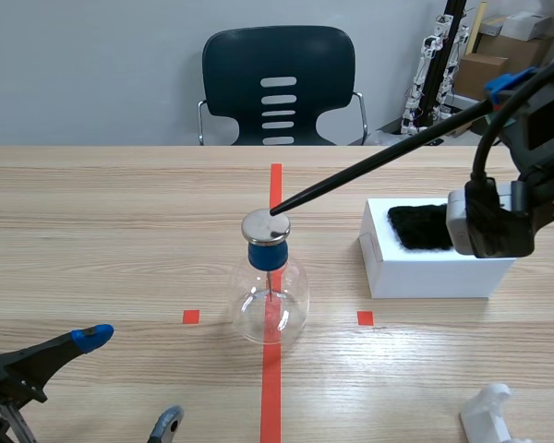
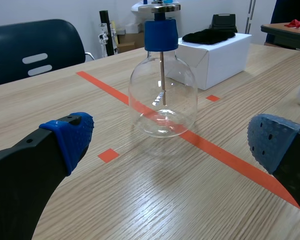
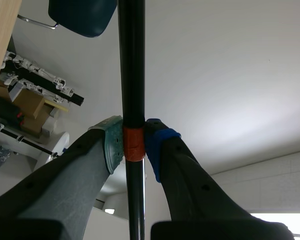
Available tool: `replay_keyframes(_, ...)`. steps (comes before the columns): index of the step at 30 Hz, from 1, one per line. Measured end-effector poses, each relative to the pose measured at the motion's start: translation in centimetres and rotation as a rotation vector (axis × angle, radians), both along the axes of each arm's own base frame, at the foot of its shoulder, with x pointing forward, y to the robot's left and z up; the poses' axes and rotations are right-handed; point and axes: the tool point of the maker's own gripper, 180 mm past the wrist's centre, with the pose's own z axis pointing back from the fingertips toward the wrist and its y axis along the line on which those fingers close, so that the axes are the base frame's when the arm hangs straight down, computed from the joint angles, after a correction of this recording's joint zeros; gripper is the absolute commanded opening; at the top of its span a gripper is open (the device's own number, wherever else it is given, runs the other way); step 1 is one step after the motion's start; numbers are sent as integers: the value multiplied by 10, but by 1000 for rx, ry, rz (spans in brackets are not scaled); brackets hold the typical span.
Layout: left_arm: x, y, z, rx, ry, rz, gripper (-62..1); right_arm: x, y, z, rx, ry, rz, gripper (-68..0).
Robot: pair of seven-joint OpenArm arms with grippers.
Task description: Do the electroscope experiment. hold the rod still at the electroscope
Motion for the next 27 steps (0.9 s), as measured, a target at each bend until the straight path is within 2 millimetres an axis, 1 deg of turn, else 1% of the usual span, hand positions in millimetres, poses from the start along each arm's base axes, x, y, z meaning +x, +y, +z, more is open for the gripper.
replay_keyframes(27,0,0,0,0,0,0,14,-1,3,-2,-18,4,18,-665)
